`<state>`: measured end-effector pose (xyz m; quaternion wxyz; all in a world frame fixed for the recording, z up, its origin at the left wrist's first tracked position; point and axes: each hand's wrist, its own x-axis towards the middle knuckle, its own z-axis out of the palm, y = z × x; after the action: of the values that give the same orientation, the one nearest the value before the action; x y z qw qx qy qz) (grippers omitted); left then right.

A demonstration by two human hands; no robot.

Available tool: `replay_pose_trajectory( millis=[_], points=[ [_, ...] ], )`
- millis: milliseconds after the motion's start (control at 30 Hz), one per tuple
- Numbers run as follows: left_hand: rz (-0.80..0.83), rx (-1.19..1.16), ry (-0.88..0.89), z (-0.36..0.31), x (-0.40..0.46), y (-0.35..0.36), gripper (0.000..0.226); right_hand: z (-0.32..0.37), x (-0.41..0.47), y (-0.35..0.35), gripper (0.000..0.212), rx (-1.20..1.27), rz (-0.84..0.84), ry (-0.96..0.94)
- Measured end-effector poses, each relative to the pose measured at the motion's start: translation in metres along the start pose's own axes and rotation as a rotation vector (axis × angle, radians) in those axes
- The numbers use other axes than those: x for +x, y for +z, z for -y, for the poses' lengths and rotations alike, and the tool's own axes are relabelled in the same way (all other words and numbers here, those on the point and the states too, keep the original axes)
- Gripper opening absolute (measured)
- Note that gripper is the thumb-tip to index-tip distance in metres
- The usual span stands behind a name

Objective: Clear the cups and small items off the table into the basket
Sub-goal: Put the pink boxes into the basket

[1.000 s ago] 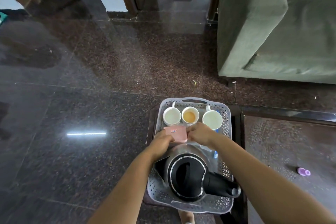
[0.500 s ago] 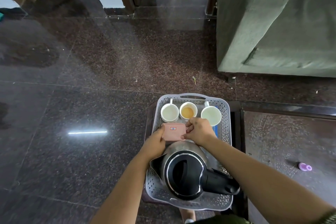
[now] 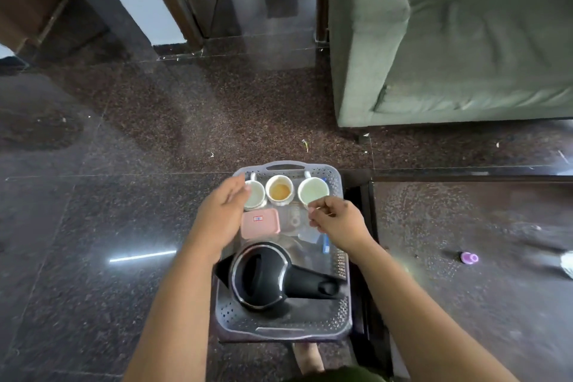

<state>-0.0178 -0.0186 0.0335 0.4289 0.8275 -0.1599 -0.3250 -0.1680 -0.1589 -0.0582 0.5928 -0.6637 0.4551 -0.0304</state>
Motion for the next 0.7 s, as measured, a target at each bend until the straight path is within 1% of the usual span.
replay_pose_trajectory(
  millis=[100,167,233,300,400,500,567,633,667,700],
  points=[
    [-0.002,-0.038,0.171,-0.044,-0.021,0.033,0.026,-0.006,-0.022,-0.033,0.009,0.049,-0.14,-0.043],
    [0.039,-0.035,0.274,-0.059,-0.041,0.077,0.025,-0.023,-0.044,-0.058,0.002,0.042,-0.212,-0.058],
    [0.12,0.02,0.343,-0.064,-0.068,0.135,0.028,-0.049,-0.074,-0.09,0.007,0.046,-0.299,-0.036],
    [0.197,0.065,0.348,-0.068,-0.092,0.193,0.031,-0.067,-0.099,-0.134,0.01,0.078,-0.391,-0.009],
    [0.296,0.12,0.308,-0.076,-0.137,0.277,0.038,-0.093,-0.139,-0.209,0.014,0.125,-0.512,0.037],
    [0.341,0.052,0.241,-0.089,-0.201,0.36,0.048,-0.132,-0.19,-0.283,0.019,0.147,-0.602,0.068],
    [0.417,0.016,0.219,-0.105,-0.244,0.415,0.042,-0.163,-0.228,-0.333,0.021,0.148,-0.661,0.11],
    [0.456,0.042,0.245,-0.117,-0.278,0.468,0.021,-0.193,-0.259,-0.38,0.023,0.132,-0.713,0.155],
    [0.461,0.078,0.266,-0.121,-0.29,0.49,0.016,-0.206,-0.272,-0.4,0.023,0.127,-0.731,0.178],
    [0.469,0.102,0.294,-0.122,-0.3,0.513,0.03,-0.219,-0.283,-0.418,0.023,0.127,-0.75,0.198]
  ],
)
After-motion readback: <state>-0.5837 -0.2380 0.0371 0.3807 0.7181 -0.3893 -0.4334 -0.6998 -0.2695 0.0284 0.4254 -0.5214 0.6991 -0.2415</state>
